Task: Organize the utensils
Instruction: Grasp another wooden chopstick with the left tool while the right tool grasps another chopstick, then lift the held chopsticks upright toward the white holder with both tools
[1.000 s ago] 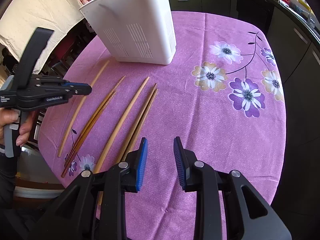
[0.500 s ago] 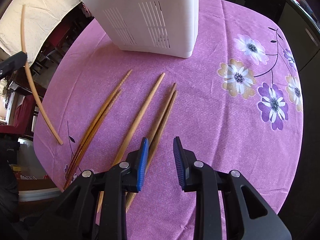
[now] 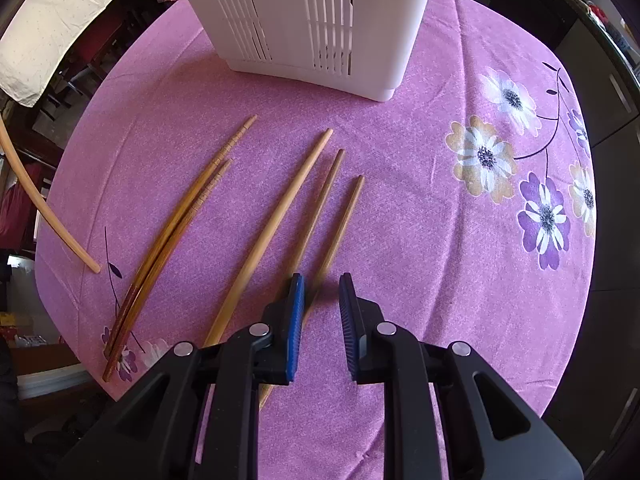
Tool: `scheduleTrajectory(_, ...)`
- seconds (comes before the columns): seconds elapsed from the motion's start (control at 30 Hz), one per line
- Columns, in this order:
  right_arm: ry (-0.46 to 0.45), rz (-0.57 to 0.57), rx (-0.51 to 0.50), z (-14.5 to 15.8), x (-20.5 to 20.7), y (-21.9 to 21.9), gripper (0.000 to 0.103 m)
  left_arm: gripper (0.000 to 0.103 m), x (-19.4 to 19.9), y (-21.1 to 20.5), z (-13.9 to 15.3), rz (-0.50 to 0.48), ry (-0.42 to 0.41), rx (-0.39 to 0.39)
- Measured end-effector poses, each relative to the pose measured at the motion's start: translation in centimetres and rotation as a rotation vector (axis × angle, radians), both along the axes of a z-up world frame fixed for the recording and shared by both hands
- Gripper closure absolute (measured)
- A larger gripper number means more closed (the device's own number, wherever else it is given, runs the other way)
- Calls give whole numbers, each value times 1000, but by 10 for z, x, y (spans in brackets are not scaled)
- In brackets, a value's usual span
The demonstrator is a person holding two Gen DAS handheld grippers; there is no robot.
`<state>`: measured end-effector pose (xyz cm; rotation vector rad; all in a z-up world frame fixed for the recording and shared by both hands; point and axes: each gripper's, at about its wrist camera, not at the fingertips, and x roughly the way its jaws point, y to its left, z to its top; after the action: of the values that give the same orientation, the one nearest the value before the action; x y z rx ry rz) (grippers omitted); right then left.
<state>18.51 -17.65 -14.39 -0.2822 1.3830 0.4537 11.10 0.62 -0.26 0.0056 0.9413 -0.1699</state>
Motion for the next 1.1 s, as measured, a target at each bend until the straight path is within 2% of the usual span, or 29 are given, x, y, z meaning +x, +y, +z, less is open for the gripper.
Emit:
scheduleTrajectory(0.13,-8,20,-26,-5,-6,17,81,97,-2,-1,1,-8,-4,5)
scheduleTrajectory(0.17,-16,27,-29,-5,-8,21,83,97,-2,-1,1,-8,-5,5)
scheduleTrajectory(0.2,-21,38,-27,-6,-10,26,92,97,-2,-2,1,-8,-5,6)
scheduleTrajectory(0.4,-58,52,-6,-5,-17,37,96,97,-3,-2,2,-6,-6,10)
scheduleTrajectory(0.53,-138,30,80,26,-25,19,96,97,-6,-3,3,-5,-7,18)
scheduleTrajectory(0.73,-365,4,209,101,-63,-17,96,97,-12,-2,5,-5,-11,24)
scheduleTrajectory(0.8,-421,-4,241,120,-75,-46,96,97,-15,-1,7,-3,-14,23)
scheduleTrajectory(0.9,-474,-11,255,133,-98,-59,96,97,-20,-2,8,-2,-25,32)
scheduleTrajectory(1.0,-484,-17,266,134,-109,-90,96,97,-28,-5,10,-2,-43,44)
scheduleTrajectory(1.1,-482,-29,275,133,-115,-103,96,97,-36,-8,11,-2,-61,59)
